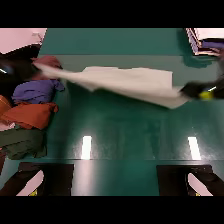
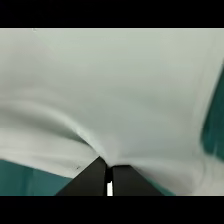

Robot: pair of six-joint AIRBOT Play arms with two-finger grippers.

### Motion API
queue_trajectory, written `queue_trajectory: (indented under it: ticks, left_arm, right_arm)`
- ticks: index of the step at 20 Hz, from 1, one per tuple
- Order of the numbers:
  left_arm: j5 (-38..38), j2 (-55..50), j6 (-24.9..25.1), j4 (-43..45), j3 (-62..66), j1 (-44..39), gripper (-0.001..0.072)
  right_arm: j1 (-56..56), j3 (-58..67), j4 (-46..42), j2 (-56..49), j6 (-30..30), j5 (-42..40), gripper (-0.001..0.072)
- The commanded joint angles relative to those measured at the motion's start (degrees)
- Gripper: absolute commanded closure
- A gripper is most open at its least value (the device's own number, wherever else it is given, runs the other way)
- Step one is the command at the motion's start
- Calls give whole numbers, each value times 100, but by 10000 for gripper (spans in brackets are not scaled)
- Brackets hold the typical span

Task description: Fold the shirts.

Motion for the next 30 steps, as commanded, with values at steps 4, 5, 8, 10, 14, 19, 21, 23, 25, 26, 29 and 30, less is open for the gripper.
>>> queue_trajectory:
  ticks: [4,5,8,10,14,19,21,23,25,26,29,30]
  left_arm:
    - [-57,590,-96,114,3482,9,686]
    - [-20,590,-96,52,3877,9,687]
    - [72,590,-240,-260,4531,9,687]
    - [52,575,-240,-382,4522,9,687]
    - [-273,420,-245,-385,3609,9,687]
    - [-887,-380,-243,-385,1950,7,687]
    - [-1043,-866,-238,-387,1322,7,687]
    - [-938,-1473,-164,-310,815,-138,686]
    - [-682,-2175,13,-291,634,-428,687]
    - [-426,-2573,109,-289,636,-590,687]
    - [562,-3600,103,-262,896,-809,686]
    - [745,-3893,96,-260,1115,-807,687]
  right_arm:
    - [-782,2959,-181,942,-151,66,700]
    - [-866,3248,-181,977,-153,131,700]
    - [-1113,4054,-177,848,-243,728,700]
    - [-1309,4621,-177,562,-258,1325,700]
    - [-1484,5261,-166,-278,-254,2358,701]
    - [-1473,4124,-175,-1344,-249,2833,701]
    - [-1471,3543,-173,-1827,-254,2815,701]
    - [-1377,3053,-192,-2339,-302,2623,701]
    - [-1154,2649,-188,-2898,-431,2157,700]
    - [-1034,2555,-188,-3158,-505,1851,700]
    - [-754,2754,-188,-3978,-516,960,700]
    - [-697,2959,-188,-4207,-516,780,700]
